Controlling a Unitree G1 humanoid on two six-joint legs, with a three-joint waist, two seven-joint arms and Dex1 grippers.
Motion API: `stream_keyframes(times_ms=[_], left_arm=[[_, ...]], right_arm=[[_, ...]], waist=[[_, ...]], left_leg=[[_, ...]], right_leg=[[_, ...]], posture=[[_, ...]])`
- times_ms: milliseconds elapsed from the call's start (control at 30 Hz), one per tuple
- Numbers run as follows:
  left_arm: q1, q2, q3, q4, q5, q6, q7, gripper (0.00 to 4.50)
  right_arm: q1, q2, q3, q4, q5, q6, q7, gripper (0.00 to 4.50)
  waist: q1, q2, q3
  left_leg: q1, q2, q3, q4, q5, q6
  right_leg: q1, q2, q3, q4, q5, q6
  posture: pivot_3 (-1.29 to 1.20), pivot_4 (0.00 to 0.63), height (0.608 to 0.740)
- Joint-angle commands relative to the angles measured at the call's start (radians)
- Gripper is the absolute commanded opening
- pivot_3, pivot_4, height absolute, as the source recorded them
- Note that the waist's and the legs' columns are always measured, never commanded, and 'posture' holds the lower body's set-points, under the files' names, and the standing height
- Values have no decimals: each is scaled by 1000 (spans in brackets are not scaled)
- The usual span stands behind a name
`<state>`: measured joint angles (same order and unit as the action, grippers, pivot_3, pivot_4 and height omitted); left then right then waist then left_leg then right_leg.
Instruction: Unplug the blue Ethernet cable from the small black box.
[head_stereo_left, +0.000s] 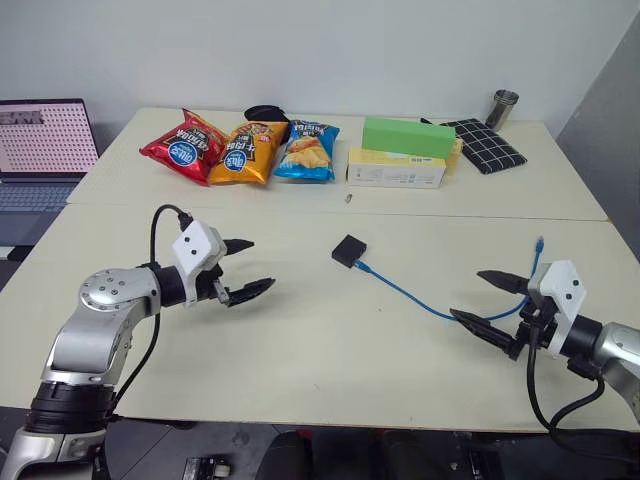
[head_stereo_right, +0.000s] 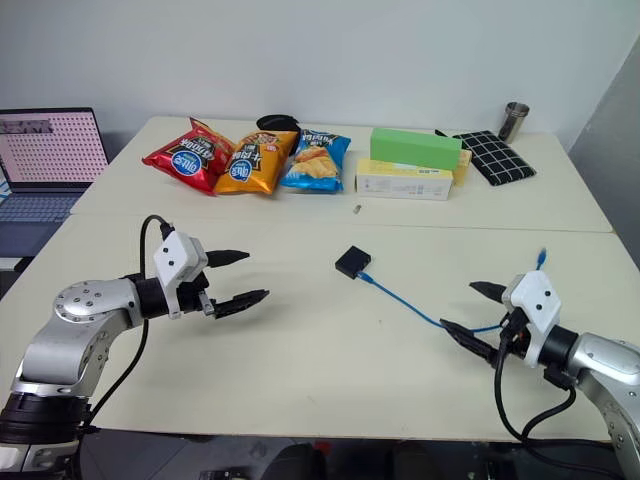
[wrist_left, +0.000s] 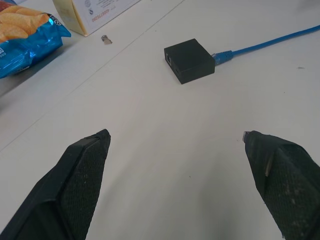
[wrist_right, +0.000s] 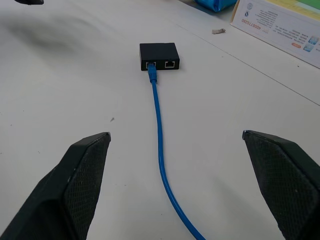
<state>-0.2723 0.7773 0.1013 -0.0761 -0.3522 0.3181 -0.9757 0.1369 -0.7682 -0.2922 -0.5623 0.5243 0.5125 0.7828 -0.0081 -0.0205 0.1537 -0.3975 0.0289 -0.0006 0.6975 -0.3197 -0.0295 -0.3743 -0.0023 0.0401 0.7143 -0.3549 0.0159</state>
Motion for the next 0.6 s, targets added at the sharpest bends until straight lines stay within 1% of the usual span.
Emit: stream_keyframes(times_ms=[33,400,600], left_arm=[[11,5,30,-45,-22,-21,-15,4491],[44,7,16,-81,-14,-13,-19,4491],[50,15,-1,-88,-11,20,-27,4491]], right_arm=[[-6,-2,3,-32,-7,-17,-5,4500],[-11,-8,19,-41,-9,-1,-14,4500],[-28,-7,59,-35,-25,1,-23,4500]], waist=[[0,0,0],[0,0,0],[0,0,0]], left_leg=[[0,0,0,0,0,0],[0,0,0,0,0,0],[0,0,0,0,0,0]], right_leg=[[0,0,0,0,0,0],[0,0,0,0,0,0],[0,0,0,0,0,0]], posture=[[0,150,740],[0,150,740],[0,150,740]])
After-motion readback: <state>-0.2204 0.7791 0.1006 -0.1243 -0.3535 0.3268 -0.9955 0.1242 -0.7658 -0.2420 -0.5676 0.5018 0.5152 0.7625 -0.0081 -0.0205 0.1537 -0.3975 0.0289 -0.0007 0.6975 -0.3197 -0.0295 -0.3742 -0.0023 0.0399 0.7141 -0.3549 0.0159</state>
